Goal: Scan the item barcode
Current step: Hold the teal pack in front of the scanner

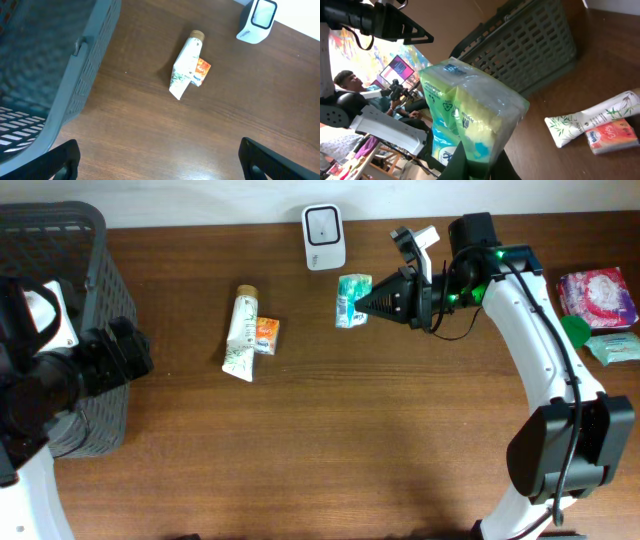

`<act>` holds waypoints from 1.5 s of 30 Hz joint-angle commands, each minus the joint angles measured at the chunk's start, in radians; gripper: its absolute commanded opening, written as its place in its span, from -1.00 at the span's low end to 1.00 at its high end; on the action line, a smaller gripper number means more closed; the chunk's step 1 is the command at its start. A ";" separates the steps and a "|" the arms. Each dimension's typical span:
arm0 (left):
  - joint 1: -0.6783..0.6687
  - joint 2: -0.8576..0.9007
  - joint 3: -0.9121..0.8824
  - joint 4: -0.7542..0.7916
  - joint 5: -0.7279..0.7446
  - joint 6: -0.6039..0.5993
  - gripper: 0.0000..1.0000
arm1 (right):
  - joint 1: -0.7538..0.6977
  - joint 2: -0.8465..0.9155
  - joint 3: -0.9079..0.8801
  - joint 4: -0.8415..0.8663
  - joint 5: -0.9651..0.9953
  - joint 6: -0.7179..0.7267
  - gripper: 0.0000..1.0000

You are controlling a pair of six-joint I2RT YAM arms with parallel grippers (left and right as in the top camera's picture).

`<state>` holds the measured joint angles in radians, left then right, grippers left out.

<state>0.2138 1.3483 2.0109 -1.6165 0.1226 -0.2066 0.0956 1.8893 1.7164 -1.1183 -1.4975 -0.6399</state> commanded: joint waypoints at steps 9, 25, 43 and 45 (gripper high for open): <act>0.005 -0.002 0.000 -0.001 0.000 -0.009 0.98 | 0.009 -0.030 -0.007 -0.004 0.017 -0.014 -0.92; 0.005 -0.002 0.000 -0.001 0.000 -0.010 0.98 | 0.009 -0.030 -0.008 -0.019 0.050 -0.006 -0.92; 0.005 -0.002 0.000 -0.001 0.000 -0.010 0.99 | 0.009 -0.030 -0.008 -0.034 0.051 0.027 -0.92; 0.005 -0.002 0.000 -0.001 0.000 -0.010 0.98 | 0.009 -0.030 -0.008 -0.034 0.079 0.041 -0.92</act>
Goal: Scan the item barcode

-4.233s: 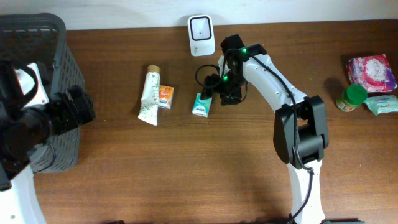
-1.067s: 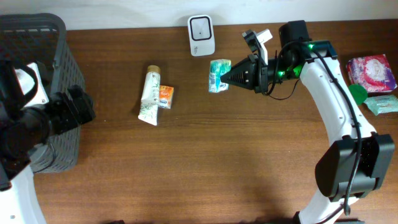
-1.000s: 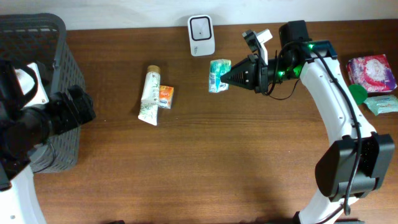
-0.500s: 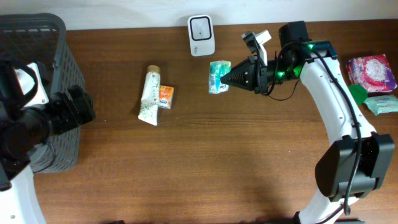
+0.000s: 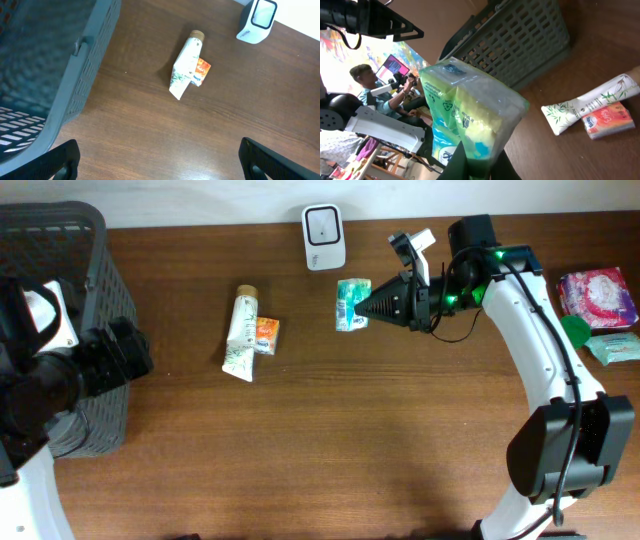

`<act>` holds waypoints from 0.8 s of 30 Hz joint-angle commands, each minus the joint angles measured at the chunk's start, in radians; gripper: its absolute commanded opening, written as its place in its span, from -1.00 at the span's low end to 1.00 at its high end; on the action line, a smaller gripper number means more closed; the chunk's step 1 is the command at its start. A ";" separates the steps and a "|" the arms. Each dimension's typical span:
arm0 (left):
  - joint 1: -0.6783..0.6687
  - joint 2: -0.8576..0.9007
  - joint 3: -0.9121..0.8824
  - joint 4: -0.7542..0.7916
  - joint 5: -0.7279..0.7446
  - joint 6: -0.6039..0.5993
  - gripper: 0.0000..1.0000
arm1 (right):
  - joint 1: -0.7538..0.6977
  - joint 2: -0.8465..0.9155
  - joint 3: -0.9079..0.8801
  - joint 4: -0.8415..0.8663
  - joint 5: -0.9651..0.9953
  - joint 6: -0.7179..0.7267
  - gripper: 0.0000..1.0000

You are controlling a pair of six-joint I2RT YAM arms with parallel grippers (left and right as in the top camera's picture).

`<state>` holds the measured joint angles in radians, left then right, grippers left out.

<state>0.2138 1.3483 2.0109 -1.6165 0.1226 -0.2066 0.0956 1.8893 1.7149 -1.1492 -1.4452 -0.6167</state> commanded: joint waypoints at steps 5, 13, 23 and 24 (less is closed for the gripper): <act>0.005 -0.002 0.000 -0.001 0.000 -0.010 0.98 | 0.009 -0.030 -0.006 -0.003 0.090 0.053 -0.92; 0.005 -0.002 0.000 -0.001 0.000 -0.010 0.98 | 0.009 -0.030 -0.006 -0.003 0.097 0.053 -0.92; 0.005 -0.002 0.000 -0.001 0.000 -0.010 0.98 | 0.097 -0.029 -0.006 0.137 0.973 0.562 -0.92; 0.005 -0.002 0.000 -0.001 0.000 -0.010 0.98 | 0.126 -0.028 -0.006 0.141 1.142 0.622 -0.92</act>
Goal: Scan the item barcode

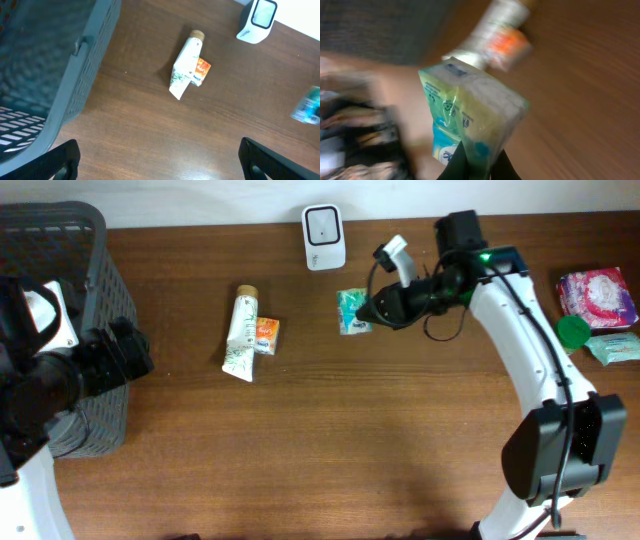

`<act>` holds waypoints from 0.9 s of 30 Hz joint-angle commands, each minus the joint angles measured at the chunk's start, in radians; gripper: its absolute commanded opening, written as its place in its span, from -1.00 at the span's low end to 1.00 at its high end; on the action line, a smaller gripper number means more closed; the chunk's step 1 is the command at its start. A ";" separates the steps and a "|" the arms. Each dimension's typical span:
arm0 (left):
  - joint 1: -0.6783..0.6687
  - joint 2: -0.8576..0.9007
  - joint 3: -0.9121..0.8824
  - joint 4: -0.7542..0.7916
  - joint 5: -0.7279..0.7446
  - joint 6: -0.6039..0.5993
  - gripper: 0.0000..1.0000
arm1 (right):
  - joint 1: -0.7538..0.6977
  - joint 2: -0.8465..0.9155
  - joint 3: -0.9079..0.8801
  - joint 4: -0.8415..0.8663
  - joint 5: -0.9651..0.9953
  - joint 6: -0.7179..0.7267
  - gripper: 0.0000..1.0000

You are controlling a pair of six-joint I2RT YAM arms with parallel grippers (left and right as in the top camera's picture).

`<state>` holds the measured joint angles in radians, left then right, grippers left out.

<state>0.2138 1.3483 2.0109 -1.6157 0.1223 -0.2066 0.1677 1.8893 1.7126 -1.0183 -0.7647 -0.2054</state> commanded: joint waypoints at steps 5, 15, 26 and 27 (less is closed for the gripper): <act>0.005 -0.002 0.000 -0.002 0.000 -0.009 0.98 | 0.180 0.056 -0.004 0.011 0.998 0.338 -0.92; 0.005 -0.002 0.000 -0.002 0.000 -0.010 0.98 | 0.220 0.245 -0.004 0.013 1.093 0.353 -0.92; 0.005 -0.002 0.000 -0.002 0.000 -0.010 0.98 | 0.227 0.243 0.023 0.155 1.100 0.353 -0.92; 0.005 -0.002 0.000 -0.002 0.000 -0.010 0.98 | 0.227 0.243 0.023 0.217 1.176 0.352 -0.92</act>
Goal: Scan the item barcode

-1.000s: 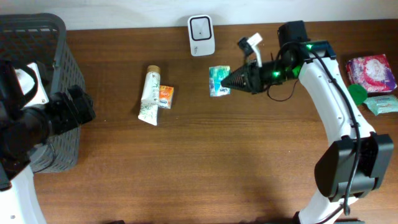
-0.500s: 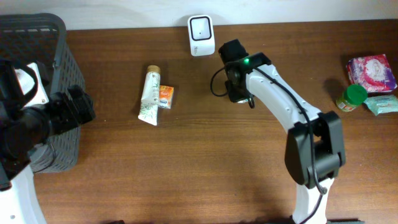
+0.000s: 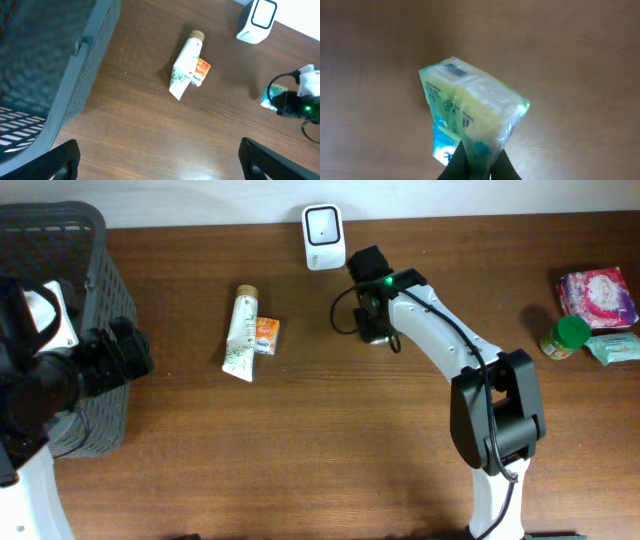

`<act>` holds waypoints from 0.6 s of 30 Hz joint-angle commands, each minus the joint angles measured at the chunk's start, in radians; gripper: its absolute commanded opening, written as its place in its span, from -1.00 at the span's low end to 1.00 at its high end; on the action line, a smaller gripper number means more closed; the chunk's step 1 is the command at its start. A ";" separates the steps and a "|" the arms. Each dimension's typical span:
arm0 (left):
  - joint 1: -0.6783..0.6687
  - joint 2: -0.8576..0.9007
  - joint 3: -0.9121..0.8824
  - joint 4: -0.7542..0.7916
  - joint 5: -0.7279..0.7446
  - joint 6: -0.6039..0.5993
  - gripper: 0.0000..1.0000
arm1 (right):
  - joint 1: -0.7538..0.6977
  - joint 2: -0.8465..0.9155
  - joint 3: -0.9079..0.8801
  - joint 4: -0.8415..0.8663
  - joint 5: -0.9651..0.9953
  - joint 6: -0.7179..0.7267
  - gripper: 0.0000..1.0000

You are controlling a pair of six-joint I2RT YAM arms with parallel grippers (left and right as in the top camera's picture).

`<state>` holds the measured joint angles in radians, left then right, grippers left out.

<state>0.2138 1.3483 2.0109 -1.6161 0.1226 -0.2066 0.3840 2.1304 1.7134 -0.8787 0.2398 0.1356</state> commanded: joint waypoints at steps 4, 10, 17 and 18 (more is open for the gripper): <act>0.005 -0.002 0.000 -0.001 0.000 -0.010 0.98 | 0.010 0.003 0.022 0.388 0.212 -0.139 -0.92; 0.005 -0.002 0.000 -0.001 0.000 -0.010 0.99 | 0.011 0.003 0.022 0.713 0.088 -0.244 -0.92; 0.005 -0.002 0.000 -0.001 0.000 -0.010 0.99 | 0.010 0.003 0.066 0.887 0.027 -0.316 -0.92; 0.005 -0.002 0.000 -0.001 0.000 -0.010 0.98 | 0.010 0.008 0.090 0.888 0.013 -0.316 -0.92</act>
<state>0.2138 1.3483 2.0109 -1.6173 0.1226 -0.2066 0.3870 2.1311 1.7397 -0.0002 0.2928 -0.1627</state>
